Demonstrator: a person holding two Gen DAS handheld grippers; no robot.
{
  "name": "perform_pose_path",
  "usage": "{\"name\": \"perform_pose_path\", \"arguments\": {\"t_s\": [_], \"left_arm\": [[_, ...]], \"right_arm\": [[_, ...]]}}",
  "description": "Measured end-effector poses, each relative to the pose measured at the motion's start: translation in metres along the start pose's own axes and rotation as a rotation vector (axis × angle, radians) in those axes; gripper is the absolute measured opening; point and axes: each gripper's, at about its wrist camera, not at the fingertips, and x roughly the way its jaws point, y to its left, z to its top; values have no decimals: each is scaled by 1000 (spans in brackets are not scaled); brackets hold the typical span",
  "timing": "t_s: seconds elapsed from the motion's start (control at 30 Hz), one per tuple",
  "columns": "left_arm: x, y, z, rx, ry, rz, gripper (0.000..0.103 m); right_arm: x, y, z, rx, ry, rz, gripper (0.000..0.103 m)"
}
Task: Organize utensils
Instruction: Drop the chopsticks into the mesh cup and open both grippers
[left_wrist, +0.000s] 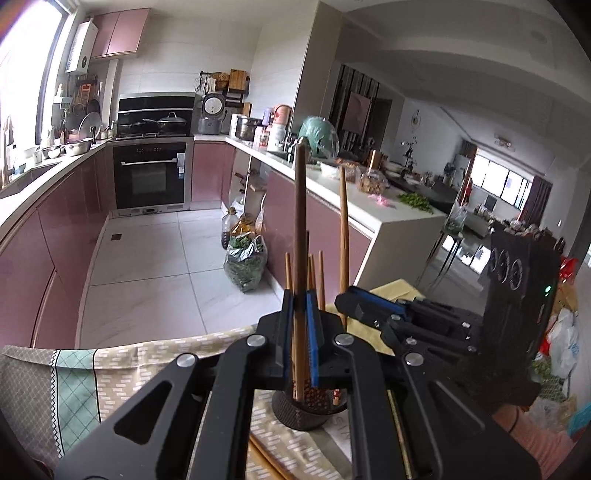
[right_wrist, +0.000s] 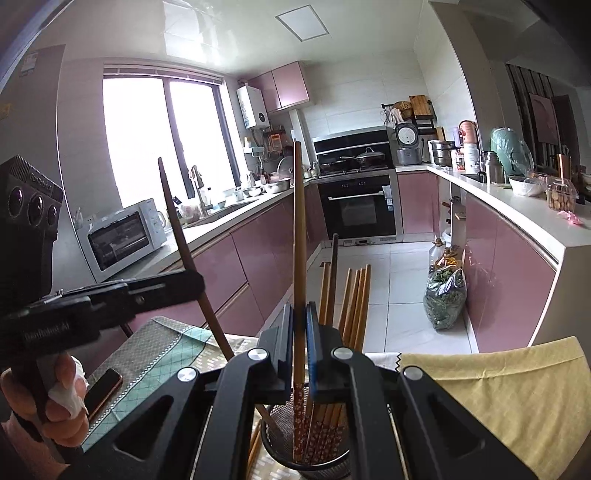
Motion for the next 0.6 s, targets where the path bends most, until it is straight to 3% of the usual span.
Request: {"name": "perform_pose_path", "arguments": {"t_s": [0.33, 0.6], "left_arm": [[39, 1, -22, 45, 102, 31, 7], [59, 6, -27, 42, 147, 23, 8]], "right_arm": [[15, -4, -11, -11, 37, -27, 6], [32, -14, -28, 8, 155, -55, 6]]}}
